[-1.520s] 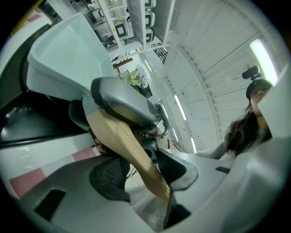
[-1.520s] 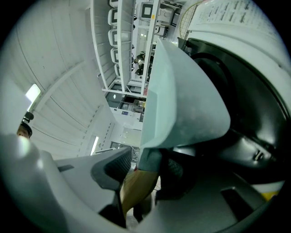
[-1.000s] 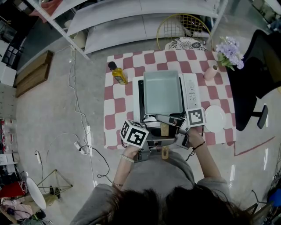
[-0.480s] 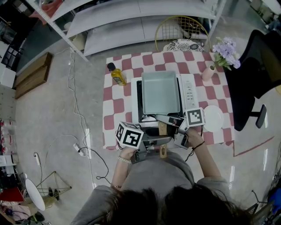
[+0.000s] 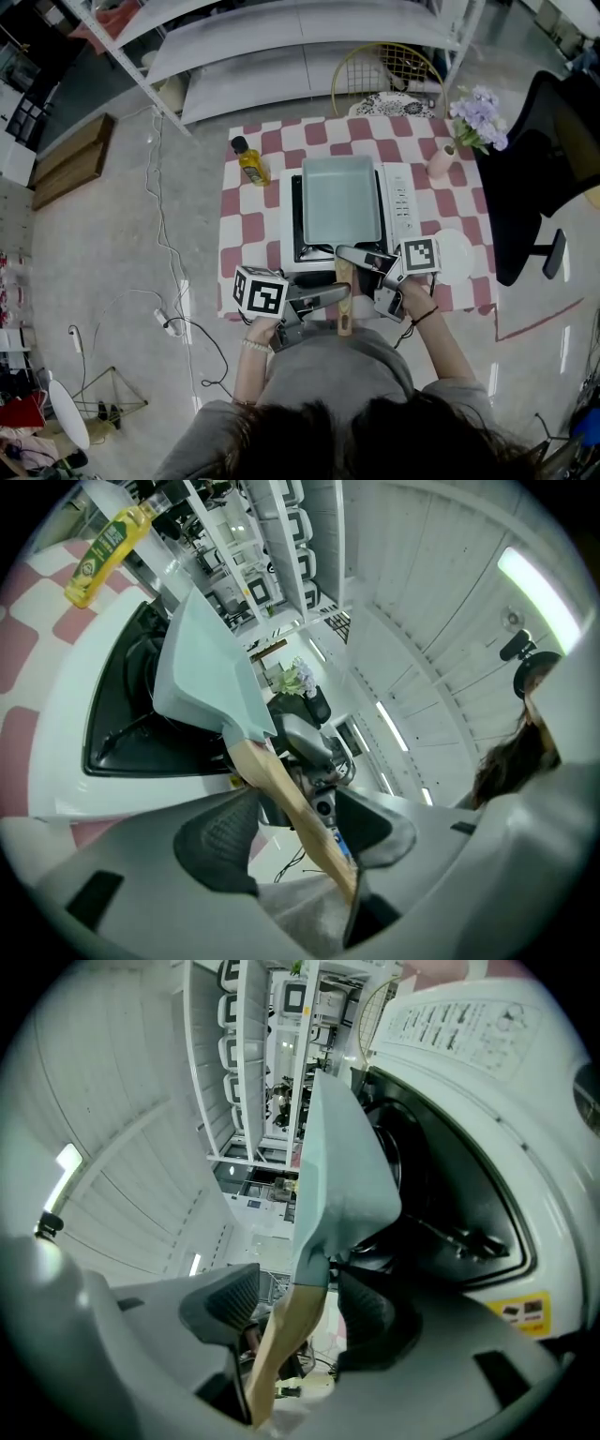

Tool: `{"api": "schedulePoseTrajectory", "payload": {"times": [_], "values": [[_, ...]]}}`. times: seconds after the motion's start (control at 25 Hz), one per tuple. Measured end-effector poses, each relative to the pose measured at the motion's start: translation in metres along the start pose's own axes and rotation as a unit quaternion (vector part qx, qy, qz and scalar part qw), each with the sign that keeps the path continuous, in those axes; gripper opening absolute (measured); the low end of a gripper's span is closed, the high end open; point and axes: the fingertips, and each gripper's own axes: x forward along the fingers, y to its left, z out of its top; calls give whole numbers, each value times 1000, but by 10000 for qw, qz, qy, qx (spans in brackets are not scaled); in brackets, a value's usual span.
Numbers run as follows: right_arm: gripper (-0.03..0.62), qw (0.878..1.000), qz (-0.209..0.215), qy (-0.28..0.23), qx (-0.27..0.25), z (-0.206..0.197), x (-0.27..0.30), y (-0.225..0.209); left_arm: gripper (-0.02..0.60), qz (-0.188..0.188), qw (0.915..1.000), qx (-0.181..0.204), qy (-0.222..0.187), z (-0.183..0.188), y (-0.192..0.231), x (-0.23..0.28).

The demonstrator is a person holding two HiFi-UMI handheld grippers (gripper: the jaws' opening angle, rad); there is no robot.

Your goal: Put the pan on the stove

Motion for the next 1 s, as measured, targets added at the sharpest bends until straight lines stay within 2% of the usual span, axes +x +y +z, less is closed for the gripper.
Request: {"api": "schedulePoseTrajectory", "payload": {"times": [0.28,0.48,0.68,0.8,1.0], "values": [[262,10000,27,-54,-60,-4,-10,5,256,203,9995,169,-196,5,0,-12],[251,9996,-129,-216,-132,-3,-21,3,250,404,9980,370,-309,6,1,-20],[209,9985,-165,-280,-429,-2,-27,9,184,539,9953,569,-561,13,-2,-27],[181,9979,-20,-290,-581,-1,-27,18,147,604,9934,730,-640,18,-4,-30],[119,9957,-414,-380,-731,0,-37,11,104,751,9888,1032,-778,21,-8,-34]]}}
